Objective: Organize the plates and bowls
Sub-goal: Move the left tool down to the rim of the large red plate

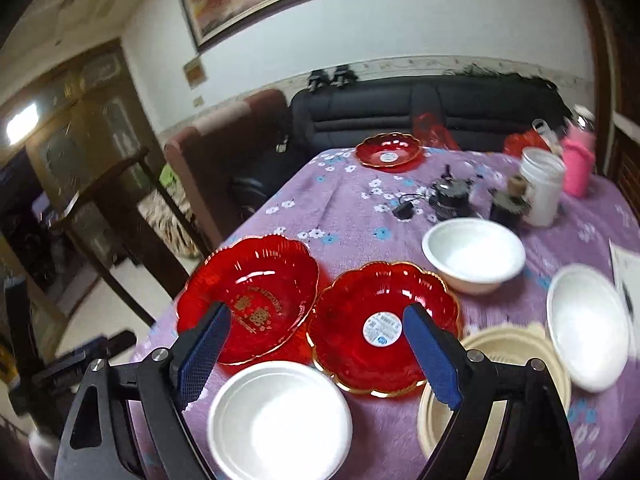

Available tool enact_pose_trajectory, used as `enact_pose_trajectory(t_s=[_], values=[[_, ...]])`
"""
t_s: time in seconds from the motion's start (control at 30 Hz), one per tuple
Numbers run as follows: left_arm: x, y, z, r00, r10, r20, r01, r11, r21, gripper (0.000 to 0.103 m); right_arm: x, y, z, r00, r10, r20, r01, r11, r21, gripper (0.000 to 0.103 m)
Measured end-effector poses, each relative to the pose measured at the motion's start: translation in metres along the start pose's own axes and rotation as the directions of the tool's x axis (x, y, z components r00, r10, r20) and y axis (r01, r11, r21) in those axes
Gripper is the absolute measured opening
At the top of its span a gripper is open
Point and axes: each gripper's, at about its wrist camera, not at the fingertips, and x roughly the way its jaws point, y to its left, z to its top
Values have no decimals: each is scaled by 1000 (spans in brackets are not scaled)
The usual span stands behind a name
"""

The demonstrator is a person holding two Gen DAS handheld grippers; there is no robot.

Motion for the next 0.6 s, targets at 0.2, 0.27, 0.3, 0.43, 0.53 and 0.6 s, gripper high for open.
enact_pose_trajectory(t_s=[0.2, 0.27, 0.3, 0.43, 0.53, 0.6], values=[[48, -5, 21, 996, -35, -84, 31, 998, -45, 103, 16, -27, -8, 996, -59, -73, 61, 998, 24, 90], [64, -3, 24, 993, -37, -113, 29, 997, -74, 103, 17, -37, -13, 995, -40, -87, 46, 997, 64, 91], [75, -2, 24, 990, -41, -134, 29, 996, -88, 103, 17, -40, -16, 995, -36, -92, 43, 996, 74, 91], [97, -8, 23, 988, -2, -156, -9, 998, -70, 103, 25, -44, -24, 992, -28, -123, 40, 995, 96, 91], [115, -9, 21, 982, 7, -190, -21, 997, -74, 94, 28, -42, -31, 990, -15, -138, 30, 994, 107, 91], [122, -7, 21, 975, 7, -224, -24, 997, -74, 54, 26, -40, -36, 990, -13, -140, 28, 994, 108, 91]])
